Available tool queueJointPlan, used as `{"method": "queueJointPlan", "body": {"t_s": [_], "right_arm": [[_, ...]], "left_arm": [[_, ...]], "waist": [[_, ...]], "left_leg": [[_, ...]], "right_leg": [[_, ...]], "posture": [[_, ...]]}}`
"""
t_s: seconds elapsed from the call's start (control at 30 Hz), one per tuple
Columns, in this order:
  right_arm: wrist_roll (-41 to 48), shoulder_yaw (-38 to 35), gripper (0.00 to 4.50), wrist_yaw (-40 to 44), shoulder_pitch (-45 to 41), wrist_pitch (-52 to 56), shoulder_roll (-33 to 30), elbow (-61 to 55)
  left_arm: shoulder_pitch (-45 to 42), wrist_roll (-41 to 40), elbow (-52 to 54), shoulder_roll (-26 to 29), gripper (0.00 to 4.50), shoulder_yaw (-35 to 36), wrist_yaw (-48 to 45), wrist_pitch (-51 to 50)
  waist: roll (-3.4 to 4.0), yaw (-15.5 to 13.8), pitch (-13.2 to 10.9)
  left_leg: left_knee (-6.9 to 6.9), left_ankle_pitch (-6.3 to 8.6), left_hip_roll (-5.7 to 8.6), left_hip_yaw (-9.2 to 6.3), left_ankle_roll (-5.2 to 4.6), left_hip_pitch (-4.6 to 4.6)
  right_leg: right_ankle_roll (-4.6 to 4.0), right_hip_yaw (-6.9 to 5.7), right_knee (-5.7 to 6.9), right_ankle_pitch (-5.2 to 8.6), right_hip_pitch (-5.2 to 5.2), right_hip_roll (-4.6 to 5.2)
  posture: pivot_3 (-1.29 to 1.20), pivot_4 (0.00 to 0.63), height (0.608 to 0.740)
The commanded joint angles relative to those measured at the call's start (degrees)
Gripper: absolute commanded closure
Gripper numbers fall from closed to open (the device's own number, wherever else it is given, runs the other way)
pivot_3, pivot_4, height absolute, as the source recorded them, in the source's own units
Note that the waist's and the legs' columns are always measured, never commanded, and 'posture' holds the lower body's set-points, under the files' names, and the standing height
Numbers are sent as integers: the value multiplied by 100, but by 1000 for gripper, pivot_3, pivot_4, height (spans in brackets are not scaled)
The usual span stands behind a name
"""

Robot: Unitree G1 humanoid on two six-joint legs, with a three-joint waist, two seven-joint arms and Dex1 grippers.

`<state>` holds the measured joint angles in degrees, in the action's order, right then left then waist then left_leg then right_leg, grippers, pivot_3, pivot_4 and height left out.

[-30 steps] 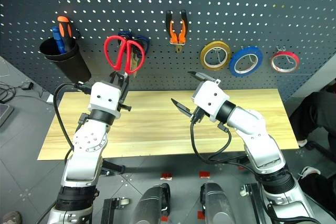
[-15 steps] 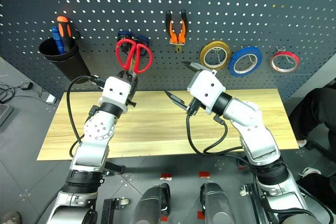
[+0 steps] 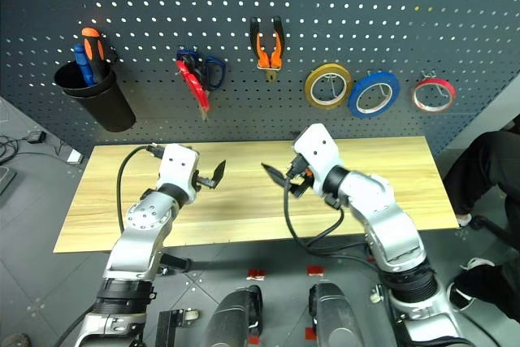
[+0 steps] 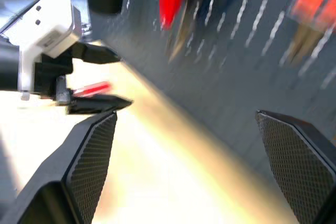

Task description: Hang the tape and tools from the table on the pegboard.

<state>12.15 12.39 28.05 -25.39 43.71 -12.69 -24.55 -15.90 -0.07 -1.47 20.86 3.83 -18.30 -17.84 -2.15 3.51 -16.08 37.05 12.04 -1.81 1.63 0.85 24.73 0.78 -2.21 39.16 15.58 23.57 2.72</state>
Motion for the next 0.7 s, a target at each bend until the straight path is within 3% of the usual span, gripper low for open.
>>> {"method": "queueJointPlan", "body": {"t_s": [0.03, 0.37, 0.7], "right_arm": [[495, -170, 0, -342, -144, 1095, 377, -592], [675, 35, 0, -879, -524, 2092, 959, -559], [654, 79, 0, -1217, -1284, 2288, 1542, 177]], "left_arm": [[94, -312, -3, 281, 31, 321, -309, -277], [-353, -1131, -1473, 1092, 31, 1127, -981, -1118], [-1756, -1058, -3807, 1564, 31, 1065, -1181, -717]], "waist": [[0, -10, 1], [-5, -26, 3], [-6, -20, -11]], "left_leg": [[1, 1, 0, -3, -1, 0], [4, 5, 6, -10, -11, 0], [-3, 6, 5, -8, -13, 2]], "right_leg": [[-1, -1, 1, 0, -1, 0], [-2, -4, 0, -2, 0, -3], [-3, -2, -7, -1, 8, -6]], "posture": [[-143, 236, 740], [-135, 258, 740], [-142, 334, 740]]}}
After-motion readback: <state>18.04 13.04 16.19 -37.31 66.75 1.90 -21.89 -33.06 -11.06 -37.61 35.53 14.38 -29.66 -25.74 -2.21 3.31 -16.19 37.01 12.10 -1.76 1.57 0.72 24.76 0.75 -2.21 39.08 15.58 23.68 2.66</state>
